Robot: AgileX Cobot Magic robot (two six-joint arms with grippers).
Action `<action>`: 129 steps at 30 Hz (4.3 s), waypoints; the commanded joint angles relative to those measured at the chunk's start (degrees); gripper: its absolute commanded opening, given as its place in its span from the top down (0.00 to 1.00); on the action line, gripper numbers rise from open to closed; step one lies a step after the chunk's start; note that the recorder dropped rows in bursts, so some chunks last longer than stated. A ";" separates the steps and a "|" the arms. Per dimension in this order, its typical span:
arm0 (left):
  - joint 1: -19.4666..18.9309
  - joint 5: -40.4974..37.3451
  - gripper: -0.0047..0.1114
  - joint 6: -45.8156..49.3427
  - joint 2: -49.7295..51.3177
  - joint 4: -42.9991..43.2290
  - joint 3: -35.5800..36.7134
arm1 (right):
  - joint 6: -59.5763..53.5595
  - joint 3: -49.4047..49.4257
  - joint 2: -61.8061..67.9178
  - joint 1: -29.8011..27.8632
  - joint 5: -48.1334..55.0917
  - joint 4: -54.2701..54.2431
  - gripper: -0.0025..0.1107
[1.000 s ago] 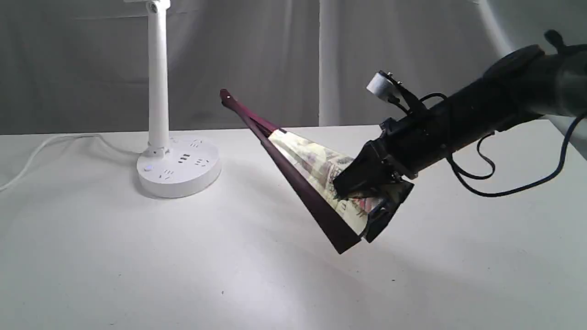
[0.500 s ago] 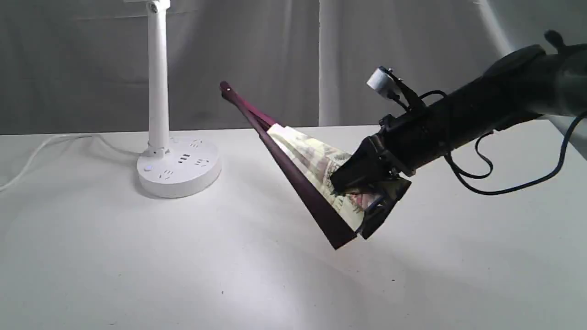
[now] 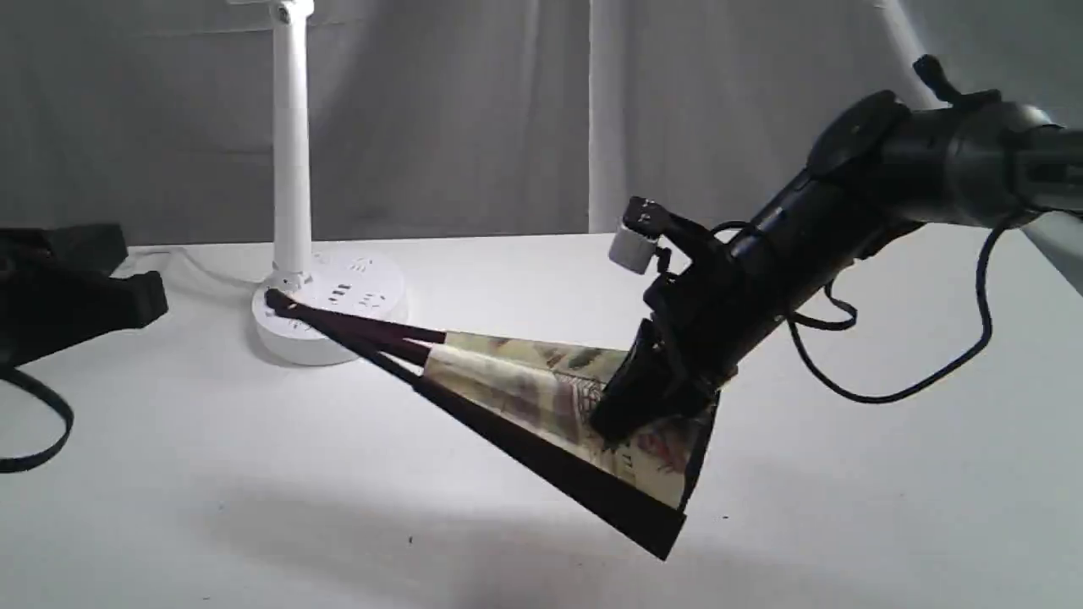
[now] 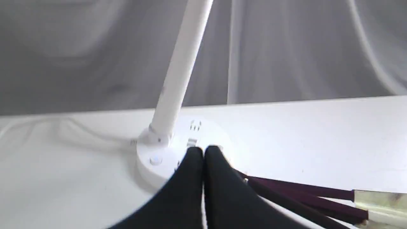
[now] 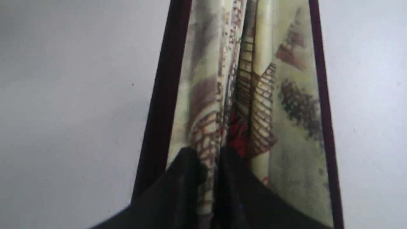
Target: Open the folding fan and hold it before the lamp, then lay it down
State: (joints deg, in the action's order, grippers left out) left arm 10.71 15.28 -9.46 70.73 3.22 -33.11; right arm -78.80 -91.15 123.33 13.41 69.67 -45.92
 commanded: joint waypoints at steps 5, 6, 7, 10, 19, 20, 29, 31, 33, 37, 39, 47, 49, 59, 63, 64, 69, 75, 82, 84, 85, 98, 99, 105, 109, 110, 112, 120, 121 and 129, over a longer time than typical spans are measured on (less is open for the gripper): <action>0.22 -9.14 0.96 -1.18 2.67 -7.17 -5.67 | -5.50 -0.17 -3.62 3.77 -3.38 3.69 0.98; 0.10 -9.97 0.96 -1.18 2.67 -7.17 -7.08 | -5.18 -0.17 -4.42 4.57 -5.06 6.10 0.98; 0.10 -12.18 0.96 -1.08 2.67 -7.17 -8.96 | -4.27 -0.17 -5.17 5.47 -6.40 8.40 0.98; 0.10 -22.81 0.96 -0.82 2.67 -6.46 -15.54 | -1.12 -0.17 -7.01 8.37 -11.39 14.77 0.98; 0.10 -48.70 0.96 1.68 2.67 -3.95 -35.13 | 9.58 -0.02 -7.97 19.70 -32.90 33.75 0.98; 0.10 -50.59 0.96 2.53 2.67 -3.95 -36.51 | 10.22 -0.02 -7.97 20.99 -34.58 35.36 0.98; -0.11 -59.12 0.96 13.61 2.73 -3.22 -40.52 | 28.30 -0.02 -7.97 32.06 -40.54 64.07 0.98; -0.11 -60.69 0.96 18.26 2.96 -2.86 -40.52 | 36.88 -0.02 -7.97 34.52 -40.56 74.76 0.98; -0.11 -62.17 0.96 19.12 3.51 -2.72 -40.52 | 44.73 -0.02 -7.97 36.61 -40.31 83.90 0.98; -0.11 -68.36 0.96 25.43 5.32 -2.72 -40.52 | 52.63 -0.02 -7.97 40.00 -34.65 97.46 0.98; -0.11 -73.01 0.96 31.29 6.86 -2.90 -40.52 | 52.13 -0.02 -7.97 40.81 -31.09 96.78 0.98; -0.11 -77.86 0.85 48.82 12.48 -7.37 -40.41 | 52.25 -0.02 -7.97 40.02 -28.60 94.10 0.98; -0.11 -75.23 0.78 48.88 13.88 -7.92 -40.41 | 52.25 -0.02 -7.97 39.86 -29.42 92.12 0.98; -0.11 -72.26 0.47 51.47 19.16 -10.63 -40.41 | 51.86 -0.02 -7.97 39.76 -29.83 86.38 0.98; -0.11 -72.49 0.44 56.40 21.15 -10.74 -40.41 | 47.94 -0.02 -7.97 39.76 -29.94 82.49 0.98; -0.11 -72.18 0.44 57.79 21.45 -10.90 -40.41 | 47.19 -0.02 -7.97 39.76 -30.06 81.75 0.98; -0.11 -69.18 0.44 62.29 23.50 -12.02 -40.41 | 47.06 -0.02 -8.09 39.76 -30.68 81.42 0.98; -0.11 -64.54 0.44 64.12 26.80 -11.43 -40.41 | 45.05 -0.02 -9.98 39.89 -32.06 79.30 0.98; -0.11 -59.63 0.44 64.12 29.94 -11.43 -40.41 | 39.79 -0.02 -12.37 39.89 -32.16 73.27 0.98; -0.11 -59.63 0.45 64.12 30.20 -11.43 -40.41 | 39.62 -0.02 -12.39 39.89 -32.16 73.27 0.98; -0.11 -59.63 0.47 64.12 30.20 -11.65 -40.41 | 39.50 -0.02 -12.39 39.89 -32.06 73.27 0.98; -0.11 -60.03 0.96 63.88 30.20 -16.30 -40.41 | 38.97 -0.02 -12.39 39.78 -33.06 73.27 0.98; -0.11 -60.03 0.96 63.88 30.20 -16.67 -40.41 | 38.97 -0.02 -12.39 39.78 -33.06 73.27 0.98; -0.11 -62.65 0.96 63.88 30.20 -17.23 -40.41 | 39.85 -0.02 -12.39 39.78 -32.95 73.27 0.98; -0.11 -63.51 0.96 62.02 30.20 -17.23 -40.41 | 41.09 -0.02 -12.39 39.78 -31.48 72.98 0.91; -0.11 -63.51 0.96 61.53 30.20 -17.38 -40.41 | 41.25 -0.02 -12.39 39.78 -31.23 72.61 0.87; -0.11 -63.51 0.96 60.66 30.20 -17.49 -40.41 | 41.80 -0.02 -12.39 39.78 -31.23 72.00 0.76; -0.11 -63.74 0.96 58.32 30.20 -17.85 -40.52 | 48.45 -0.02 -13.08 39.78 -31.12 71.81 0.41; -0.11 -63.74 0.96 57.62 30.20 -17.85 -40.52 | 48.74 -0.02 -13.52 39.78 -30.72 71.81 0.40; -0.11 -63.74 0.96 52.22 30.20 -17.97 -40.52 | 54.18 -0.02 -17.96 39.78 -25.93 72.24 0.40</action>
State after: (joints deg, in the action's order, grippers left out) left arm 10.58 -48.79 45.17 100.98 -14.07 -73.28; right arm -26.53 -91.15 106.76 53.27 42.69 25.93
